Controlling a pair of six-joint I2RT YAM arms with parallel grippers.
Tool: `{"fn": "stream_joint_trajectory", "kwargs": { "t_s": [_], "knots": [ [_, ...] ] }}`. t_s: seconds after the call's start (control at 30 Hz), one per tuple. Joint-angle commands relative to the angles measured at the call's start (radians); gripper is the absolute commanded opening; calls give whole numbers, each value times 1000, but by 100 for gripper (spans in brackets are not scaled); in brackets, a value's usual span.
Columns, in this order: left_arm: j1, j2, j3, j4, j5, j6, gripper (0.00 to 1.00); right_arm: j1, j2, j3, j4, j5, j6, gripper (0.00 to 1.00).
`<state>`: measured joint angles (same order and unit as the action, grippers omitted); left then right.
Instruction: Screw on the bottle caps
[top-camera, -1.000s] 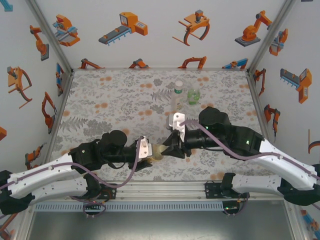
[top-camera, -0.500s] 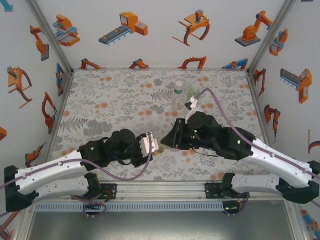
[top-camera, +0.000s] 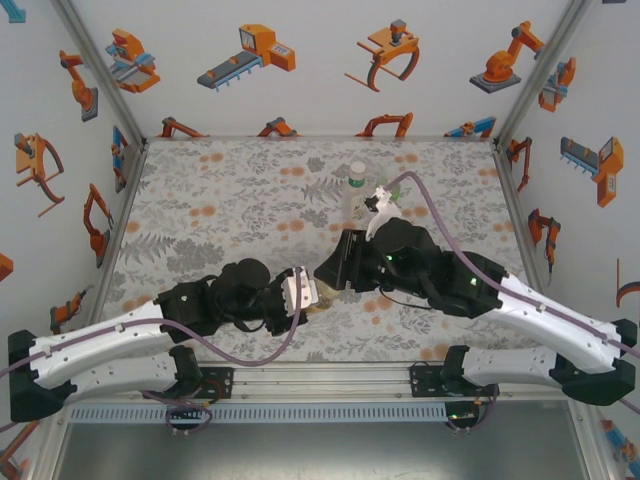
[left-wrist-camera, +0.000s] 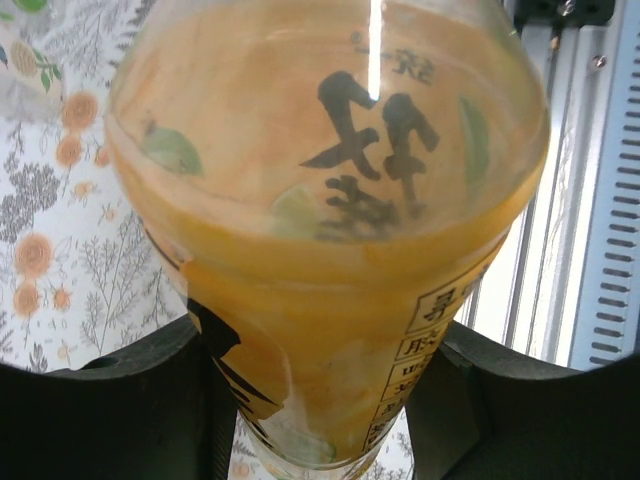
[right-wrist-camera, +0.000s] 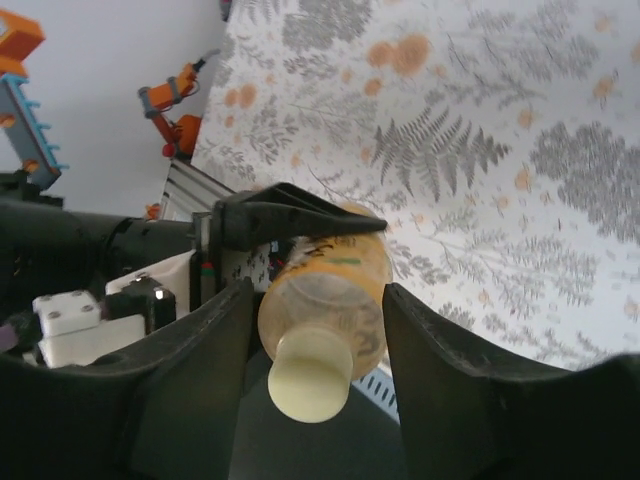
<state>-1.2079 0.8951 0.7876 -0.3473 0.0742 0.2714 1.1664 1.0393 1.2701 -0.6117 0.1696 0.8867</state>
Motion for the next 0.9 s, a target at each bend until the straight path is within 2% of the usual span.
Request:
{"fn": "stream_joint_trajectory", "kwargs": {
  "t_s": [0.0,0.23,0.4,0.5,0.7,0.87],
  "knots": [
    [-2,-23,21,43,58,23,0,-2,-71,16,142,-55,-260,54],
    [-3,-43,18,49,131,23,0,-2,-129,3,192,-263,-623,54],
    [-3,-47,22,54,193,19,0,-2,-122,37,106,-513,-893,55],
    [-2,-39,30,54,213,19,0,-2,-123,52,47,-569,-1029,55],
    [-3,-25,43,51,252,19,0,-2,-105,74,-8,-639,-1118,55],
    [-2,-16,45,66,267,18,0,-1,-100,37,18,-649,-1116,51]
  ]
}}
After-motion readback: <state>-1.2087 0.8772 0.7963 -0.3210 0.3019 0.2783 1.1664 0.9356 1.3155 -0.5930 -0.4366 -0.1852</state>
